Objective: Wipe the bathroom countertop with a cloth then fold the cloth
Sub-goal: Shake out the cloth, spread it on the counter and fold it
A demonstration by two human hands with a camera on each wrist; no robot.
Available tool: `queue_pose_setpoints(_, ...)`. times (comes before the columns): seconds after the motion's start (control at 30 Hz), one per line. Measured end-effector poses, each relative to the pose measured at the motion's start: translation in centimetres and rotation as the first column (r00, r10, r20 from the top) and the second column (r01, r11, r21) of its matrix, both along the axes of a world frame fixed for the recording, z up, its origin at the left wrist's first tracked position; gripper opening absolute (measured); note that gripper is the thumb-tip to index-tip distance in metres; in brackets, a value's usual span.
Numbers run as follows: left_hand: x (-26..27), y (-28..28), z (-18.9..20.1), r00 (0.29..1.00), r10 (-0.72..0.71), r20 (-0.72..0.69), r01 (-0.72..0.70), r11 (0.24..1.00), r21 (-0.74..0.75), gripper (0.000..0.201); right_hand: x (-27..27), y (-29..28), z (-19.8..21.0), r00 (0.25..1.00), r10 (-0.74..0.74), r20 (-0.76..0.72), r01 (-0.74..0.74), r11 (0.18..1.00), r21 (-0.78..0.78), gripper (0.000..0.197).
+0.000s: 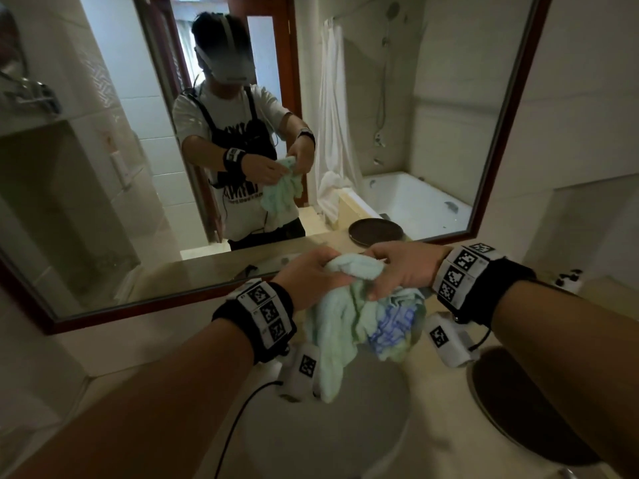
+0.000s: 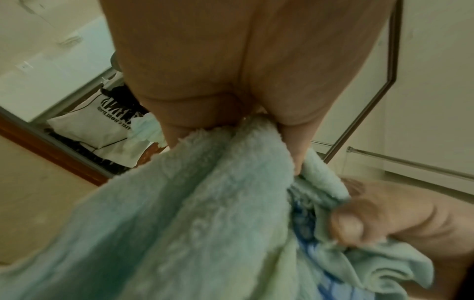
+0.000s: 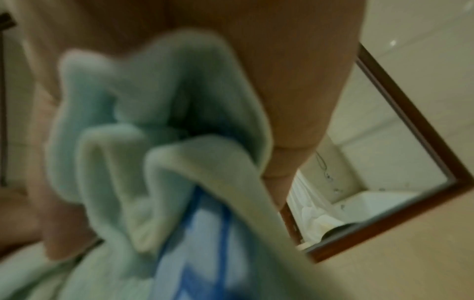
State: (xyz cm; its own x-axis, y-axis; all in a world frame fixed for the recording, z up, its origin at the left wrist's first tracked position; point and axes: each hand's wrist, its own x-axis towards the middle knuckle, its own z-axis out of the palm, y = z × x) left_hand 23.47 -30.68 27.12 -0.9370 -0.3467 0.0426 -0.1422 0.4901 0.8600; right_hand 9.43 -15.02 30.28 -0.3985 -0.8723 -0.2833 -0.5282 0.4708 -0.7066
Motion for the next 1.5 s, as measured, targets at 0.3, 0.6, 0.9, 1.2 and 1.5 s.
queue_pose_setpoints(0.3, -1.6, 1.6, 0.3, 0.989, -0.039, 0.143, 0.012, 0.982, 0.186, 0.032, -4.3, 3.6, 0.5, 0.962, -0.114, -0.249, 0.116, 0.993, -0.006, 0.025)
queue_pose_setpoints(0.6, -2.7, 1.5, -0.8, 0.948, -0.16, 0.274, 0.086, 0.961, 0.261, 0.045, -4.2, 1.3, 1.6, 0.974, -0.195, -0.112, 0.15, 0.934, -0.323, 0.041)
queue_pose_setpoints(0.9, -3.4, 1.2, -1.5, 0.996, -0.018, 0.091, 0.016, 1.0, 0.026, 0.059, -2.9, -0.6, 3.2, 0.97, -0.122, -0.211, 0.037, 0.931, -0.364, 0.06)
queue_pose_setpoints(1.2, -3.8, 2.7, -0.4, 0.99, 0.033, -0.135, 0.019, 0.93, 0.368, 0.061, -3.1, -1.4, 2.7, 0.946, -0.123, -0.301, 0.018, 0.944, -0.33, 0.05)
queue_pose_setpoints(1.5, -3.6, 2.3, -0.1, 0.993, 0.115, -0.04, -0.095, 0.936, 0.339, 0.027, -5.2, -0.6, 1.5, 0.96, 0.036, -0.278, -0.079, 0.986, -0.147, 0.057)
